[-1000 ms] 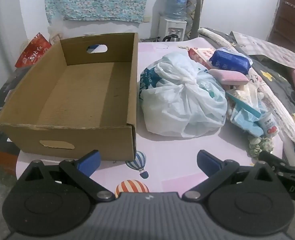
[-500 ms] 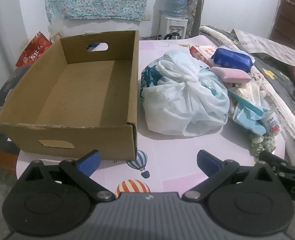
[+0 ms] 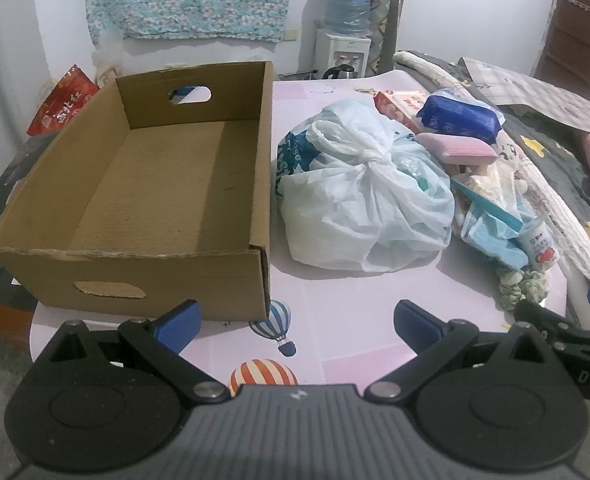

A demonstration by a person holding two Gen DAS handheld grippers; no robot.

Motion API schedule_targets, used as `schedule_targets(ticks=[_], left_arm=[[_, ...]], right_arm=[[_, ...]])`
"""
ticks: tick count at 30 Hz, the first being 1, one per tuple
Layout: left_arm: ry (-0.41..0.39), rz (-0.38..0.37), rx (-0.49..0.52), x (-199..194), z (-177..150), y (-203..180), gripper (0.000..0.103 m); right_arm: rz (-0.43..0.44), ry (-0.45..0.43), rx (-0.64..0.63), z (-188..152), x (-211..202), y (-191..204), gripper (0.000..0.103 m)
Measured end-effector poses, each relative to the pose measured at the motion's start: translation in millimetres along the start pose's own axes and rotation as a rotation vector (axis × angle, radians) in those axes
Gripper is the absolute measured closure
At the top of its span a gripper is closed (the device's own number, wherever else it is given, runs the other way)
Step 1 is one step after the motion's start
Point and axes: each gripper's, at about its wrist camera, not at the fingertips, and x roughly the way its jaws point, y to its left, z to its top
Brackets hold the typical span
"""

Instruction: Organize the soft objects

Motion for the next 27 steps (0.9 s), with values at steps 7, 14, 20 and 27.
schedule_targets(ticks=[7,14,20,27], left_arm=[[0.000,-0.006,0.005,-0.5,0.4,-1.6,0.000],[0.001,-0.006,0.006,-0.5,0.3,-1.9,0.000],[0.001,-0.012,0.010,0.1,0.8,-3.4,0.000],[0.003,-0.026,0.022,2.1,1.8,-3.4,0.000]], right_arm=[[-0.002,0.001,0.002,0.6,-0.5,-1.2,0.001],[-0.003,0.003,0.002,1.1,-0.5,-1.6,0.001],[-0.011,0.004,0.003,2.1,-0.8,-2.8,0.001],[-0.026,0.008,0.002,3.6,1.7,-1.3,0.001]])
